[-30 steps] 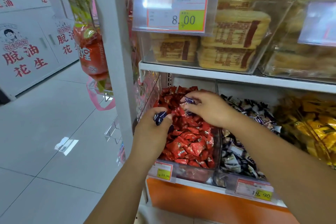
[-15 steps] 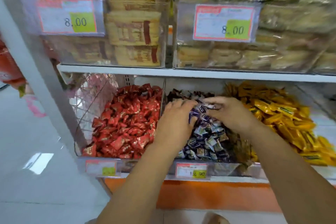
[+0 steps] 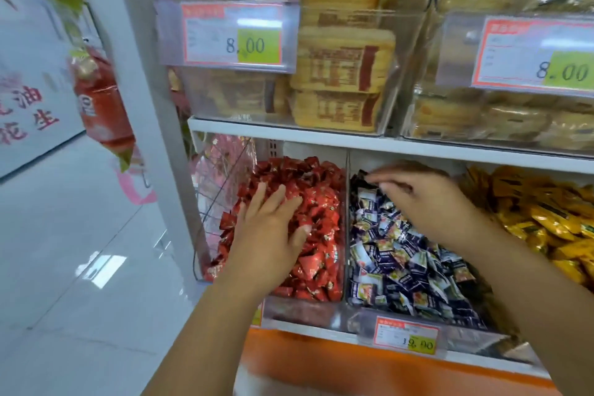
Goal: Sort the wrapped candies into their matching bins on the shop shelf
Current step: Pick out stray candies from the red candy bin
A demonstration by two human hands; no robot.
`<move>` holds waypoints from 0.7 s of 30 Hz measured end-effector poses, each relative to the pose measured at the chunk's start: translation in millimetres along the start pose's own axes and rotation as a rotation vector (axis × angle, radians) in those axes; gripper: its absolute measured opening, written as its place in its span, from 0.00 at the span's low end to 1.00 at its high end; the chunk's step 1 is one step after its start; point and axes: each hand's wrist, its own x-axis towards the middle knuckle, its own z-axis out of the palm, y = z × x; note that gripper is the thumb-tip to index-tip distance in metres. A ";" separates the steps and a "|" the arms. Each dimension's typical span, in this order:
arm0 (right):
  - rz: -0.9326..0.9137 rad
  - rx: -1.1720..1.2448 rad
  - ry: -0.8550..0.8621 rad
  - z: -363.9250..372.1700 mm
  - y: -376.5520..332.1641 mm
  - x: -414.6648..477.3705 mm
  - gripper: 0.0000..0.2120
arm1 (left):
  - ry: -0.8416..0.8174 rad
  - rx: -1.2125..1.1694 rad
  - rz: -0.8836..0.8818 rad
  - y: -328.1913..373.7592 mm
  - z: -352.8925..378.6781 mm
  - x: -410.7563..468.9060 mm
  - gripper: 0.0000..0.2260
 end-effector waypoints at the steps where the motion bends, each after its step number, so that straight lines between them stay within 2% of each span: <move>1: -0.056 -0.045 -0.035 7.9 -8.0 16.7 0.14 | -0.016 0.014 0.004 -9.0 -2.5 -0.7 0.24; 3: -0.102 -0.167 -0.161 29.8 -16.4 59.2 0.15 | -0.030 0.034 0.014 -21.9 -6.7 -2.9 0.24; 6: -0.062 -0.316 -0.346 67.5 -21.7 114.8 0.15 | -0.054 0.058 0.022 -34.8 -9.2 -8.2 0.24; 9: -0.051 -0.422 -0.404 94.9 -21.4 145.4 0.08 | -0.045 0.027 0.032 -45.7 -11.5 -9.7 0.24; 12: -0.027 -0.517 -0.373 109.5 -21.6 157.5 0.10 | -0.028 -0.051 0.029 -51.7 -15.1 -7.5 0.24; 15: -0.012 -0.425 -0.345 110.4 -21.9 160.1 0.08 | -0.031 -0.090 0.026 -53.2 -15.4 -6.7 0.24; 18: 0.005 -0.183 -0.350 96.2 -22.0 153.7 0.07 | -0.038 -0.099 0.020 -54.6 -14.6 -7.7 0.25; 21: 0.001 -0.039 -0.300 79.0 -23.1 139.2 0.13 | -0.062 -0.087 0.009 -53.7 -13.8 -10.2 0.27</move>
